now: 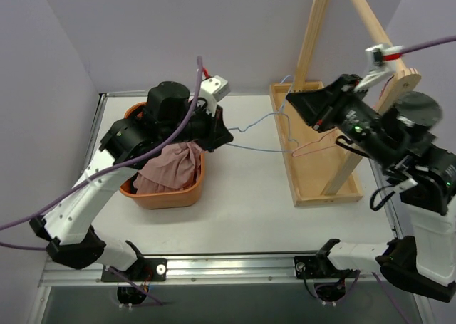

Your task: Remove the skirt from the hanger

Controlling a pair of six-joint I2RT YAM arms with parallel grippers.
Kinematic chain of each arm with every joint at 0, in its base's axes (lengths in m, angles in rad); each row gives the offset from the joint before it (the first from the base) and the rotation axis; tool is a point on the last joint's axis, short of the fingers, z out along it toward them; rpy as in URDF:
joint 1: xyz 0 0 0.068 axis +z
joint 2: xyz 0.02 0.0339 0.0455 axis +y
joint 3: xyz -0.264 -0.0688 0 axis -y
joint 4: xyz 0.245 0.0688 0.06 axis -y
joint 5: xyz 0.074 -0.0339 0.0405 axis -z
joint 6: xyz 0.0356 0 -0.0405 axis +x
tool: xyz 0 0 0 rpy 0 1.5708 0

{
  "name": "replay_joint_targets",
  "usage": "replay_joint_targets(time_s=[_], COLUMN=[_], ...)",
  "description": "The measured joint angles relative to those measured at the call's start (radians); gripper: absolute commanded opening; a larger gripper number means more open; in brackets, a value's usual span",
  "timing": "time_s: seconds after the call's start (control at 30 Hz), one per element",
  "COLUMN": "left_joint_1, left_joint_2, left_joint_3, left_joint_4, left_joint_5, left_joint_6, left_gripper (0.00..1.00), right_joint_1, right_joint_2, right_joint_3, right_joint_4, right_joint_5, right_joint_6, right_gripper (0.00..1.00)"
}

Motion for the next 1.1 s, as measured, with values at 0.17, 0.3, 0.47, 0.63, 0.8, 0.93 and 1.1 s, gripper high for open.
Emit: replay_joint_targets(time_s=[0.17, 0.3, 0.47, 0.63, 0.8, 0.93, 1.1], left_joint_1=[-0.002, -0.006, -0.019, -0.027, -0.028, -0.022, -0.002], left_joint_2=[0.156, 0.278, 0.447, 0.564, 0.711, 0.786, 0.826], left_joint_3=[0.075, 0.143, 0.334, 0.484, 0.712, 0.774, 0.780], left_joint_4=[0.135, 0.225, 0.276, 0.349, 0.417, 0.525, 0.679], left_joint_5=[0.127, 0.214, 0.296, 0.365, 0.435, 0.498, 0.552], left_joint_6=[0.022, 0.022, 0.021, 0.000, -0.052, -0.137, -0.241], left_gripper=[0.02, 0.02, 0.02, 0.02, 0.02, 0.02, 0.02], right_joint_1=[0.000, 0.000, -0.002, -0.011, -0.017, -0.029, -0.048], right_joint_2=[-0.150, -0.205, -0.205, -0.182, -0.186, -0.206, -0.233], right_joint_3=[-0.081, -0.131, -0.247, -0.273, -0.273, -0.273, -0.273], right_joint_4=[0.225, 0.407, 0.536, 0.564, 0.595, 0.613, 0.626], right_joint_5=[-0.170, -0.328, -0.436, -0.476, -0.487, -0.494, -0.504], right_joint_6=[0.073, 0.119, 0.158, 0.177, 0.188, 0.194, 0.195], right_gripper=[0.00, 0.00, 0.00, 0.00, 0.00, 0.00, 0.00])
